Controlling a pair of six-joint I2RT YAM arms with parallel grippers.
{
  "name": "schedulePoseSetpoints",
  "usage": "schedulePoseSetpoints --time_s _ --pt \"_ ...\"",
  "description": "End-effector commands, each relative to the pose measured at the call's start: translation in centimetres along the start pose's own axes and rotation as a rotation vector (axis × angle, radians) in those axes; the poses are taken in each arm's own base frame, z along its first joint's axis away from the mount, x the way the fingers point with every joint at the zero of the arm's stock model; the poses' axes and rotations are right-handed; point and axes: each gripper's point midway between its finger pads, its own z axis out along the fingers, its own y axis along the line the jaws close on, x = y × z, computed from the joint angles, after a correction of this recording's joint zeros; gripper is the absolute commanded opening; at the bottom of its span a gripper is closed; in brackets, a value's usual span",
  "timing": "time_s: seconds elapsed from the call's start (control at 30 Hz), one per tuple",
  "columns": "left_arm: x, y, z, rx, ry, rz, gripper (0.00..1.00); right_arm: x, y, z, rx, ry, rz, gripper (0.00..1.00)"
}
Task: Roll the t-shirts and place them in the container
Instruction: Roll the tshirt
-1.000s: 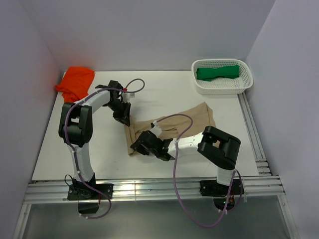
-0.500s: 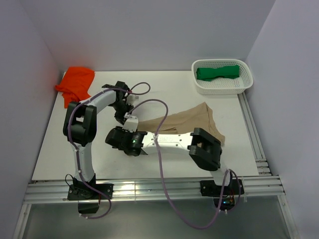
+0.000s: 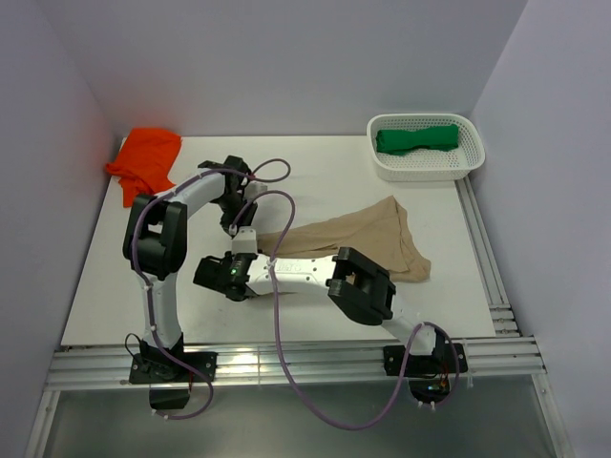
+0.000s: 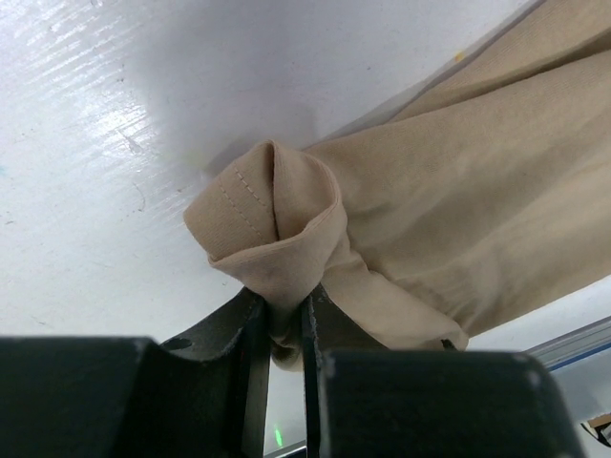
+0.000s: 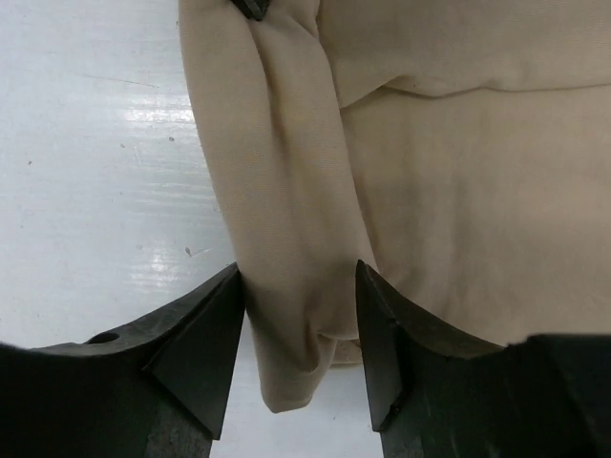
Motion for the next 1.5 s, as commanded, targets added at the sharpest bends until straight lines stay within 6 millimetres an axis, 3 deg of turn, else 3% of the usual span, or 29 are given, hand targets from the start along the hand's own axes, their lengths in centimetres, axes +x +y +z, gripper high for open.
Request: schedulePoseSetpoints --time_s 0.0,0.1,0.27,0.3,0.43,0.47,0.5,0.53,0.57,0.63,0.67,0.7,0.73,0.77,0.8,0.87,0.9,0.97,1.0,1.07,1.1,1.13,1.23,1.47 --pt "-0.3 -0.1 -0.3 -0.017 0.009 0.027 0.09 -0.7 -0.4 -0.5 0.027 -0.043 -0.016 0.51" --pt "-0.3 -0.2 -0.3 -0.018 0.011 0.03 0.09 0.2 0.0 -0.4 -0.014 -0.016 0.004 0.4" --pt "-0.4 -0.2 -0.2 -0.024 0.016 0.033 0.11 1.2 0.3 -0.9 -0.08 0.034 0.035 0.33" --pt "-0.5 -0.2 -0.3 -0.023 0.014 0.035 0.12 0.9 0.9 -1.2 -0.112 0.034 0.066 0.26" --pt "-1.0 -0.6 -0.7 -0.004 -0.004 0.039 0.21 0.7 1.5 -2.1 -0.226 0.072 0.179 0.16" --pt "-1.4 -0.9 -1.0 0.01 -0.017 0.042 0.24 1.2 0.6 -2.2 -0.243 0.089 0.197 0.15" --pt "-1.5 -1.1 -1.1 0.018 -0.021 0.045 0.27 1.0 1.8 -2.6 -0.313 0.106 0.263 0.12" --pt "-1.7 -1.3 -1.3 0.029 -0.027 0.051 0.35 0.6 1.6 -2.4 -0.34 0.117 0.304 0.11" --pt "-2.2 -1.6 -1.8 0.046 -0.044 0.055 0.39 1.5 0.3 -2.1 -0.345 0.138 0.325 0.1" --pt "-3.1 -2.2 -2.9 0.075 -0.083 0.07 0.51 0.4 1.0 -2.2 -0.444 0.156 0.446 0.09" --pt "-3.4 -2.4 -3.4 0.089 -0.097 0.072 0.55 1.8 -0.4 -1.3 -0.433 0.177 0.461 0.09" --pt "-3.6 -3.1 -3.9 0.129 -0.108 0.076 0.57 0.2 0.5 -2.2 -0.514 0.161 0.542 0.09" --pt "-4.1 -3.4 -4.6 0.143 -0.132 0.083 0.62 0.0 0.1 -1.9 -0.536 0.174 0.579 0.09" --pt "-4.3 -3.5 -5.2 0.163 -0.145 0.082 0.63 1.0 -1.0 -1.4 -0.535 0.193 0.597 0.09" --pt "-4.3 -3.9 -5.6 0.192 -0.151 0.086 0.64 -0.2 -0.5 -1.9 -0.595 0.182 0.662 0.09" --pt "-4.1 -4.1 -6.3 0.228 -0.168 0.081 0.65 0.5 -1.7 -1.1 -0.607 0.207 0.711 0.09" --pt "-3.9 -4.3 -6.6 0.256 -0.173 0.083 0.65 -0.6 -1.3 -1.5 -0.661 0.195 0.774 0.08" --pt "-3.2 -3.7 -7.0 0.281 -0.19 0.065 0.65 0.0 -2.4 -0.9 -0.668 0.209 0.818 0.08" --pt "-2.9 -3.6 -7.1 0.298 -0.195 0.056 0.65 -0.8 -2.1 -1.3 -0.712 0.202 0.871 0.08" --pt "-1.7 -3.3 -6.9 0.351 -0.194 0.042 0.64 0.3 -2.7 -0.7 -0.71 0.219 0.904 0.08" --pt "-1.3 -3.1 -6.7 0.361 -0.195 0.043 0.64 -0.3 -2.4 -1.1 -0.751 0.224 0.952 0.07" --pt "-0.4 -2.9 -6.1 0.384 -0.187 0.03 0.64 0.6 -2.7 -0.6 -0.742 0.239 0.959 0.07" --pt "0.9 -2.6 -5.1 0.401 -0.177 0.011 0.64 0.5 -2.6 -0.6 -0.776 0.25 1.01 0.06" --pt "1.1 -2.4 -2.1 0.442 -0.175 -0.042 0.63 1.0 -2.2 -0.4 -0.798 0.274 1.047 0.05"
